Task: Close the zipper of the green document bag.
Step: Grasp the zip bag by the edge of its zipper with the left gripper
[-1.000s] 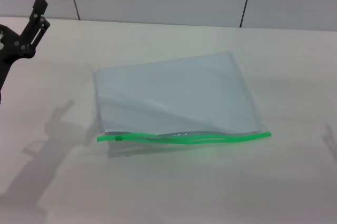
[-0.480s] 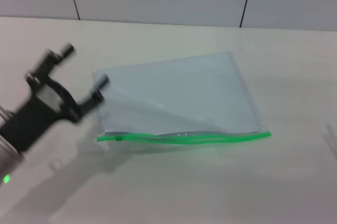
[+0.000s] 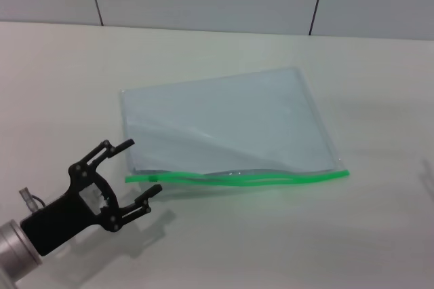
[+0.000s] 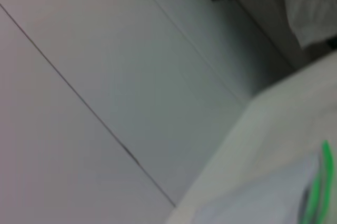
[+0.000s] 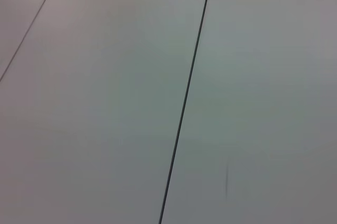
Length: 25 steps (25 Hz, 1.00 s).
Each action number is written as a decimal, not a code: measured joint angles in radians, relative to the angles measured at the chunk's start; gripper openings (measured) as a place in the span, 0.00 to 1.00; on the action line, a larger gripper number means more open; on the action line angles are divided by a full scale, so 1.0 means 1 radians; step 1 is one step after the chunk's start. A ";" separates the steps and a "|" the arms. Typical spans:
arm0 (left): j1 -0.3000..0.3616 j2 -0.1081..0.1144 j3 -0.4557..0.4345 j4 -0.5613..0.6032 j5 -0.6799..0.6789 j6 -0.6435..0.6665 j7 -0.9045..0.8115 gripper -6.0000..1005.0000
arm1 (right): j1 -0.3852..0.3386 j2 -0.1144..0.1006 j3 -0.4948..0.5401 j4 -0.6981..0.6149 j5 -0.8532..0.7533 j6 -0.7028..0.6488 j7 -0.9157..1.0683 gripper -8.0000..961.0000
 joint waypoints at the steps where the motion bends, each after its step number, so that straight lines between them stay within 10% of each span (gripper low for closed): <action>1: -0.001 0.000 0.000 0.000 0.001 -0.019 0.004 0.83 | 0.000 0.000 0.000 0.000 0.000 0.000 0.000 0.86; 25: -0.121 -0.002 -0.001 0.024 0.006 -0.320 0.007 0.83 | 0.006 0.001 -0.004 0.001 -0.004 0.000 -0.005 0.86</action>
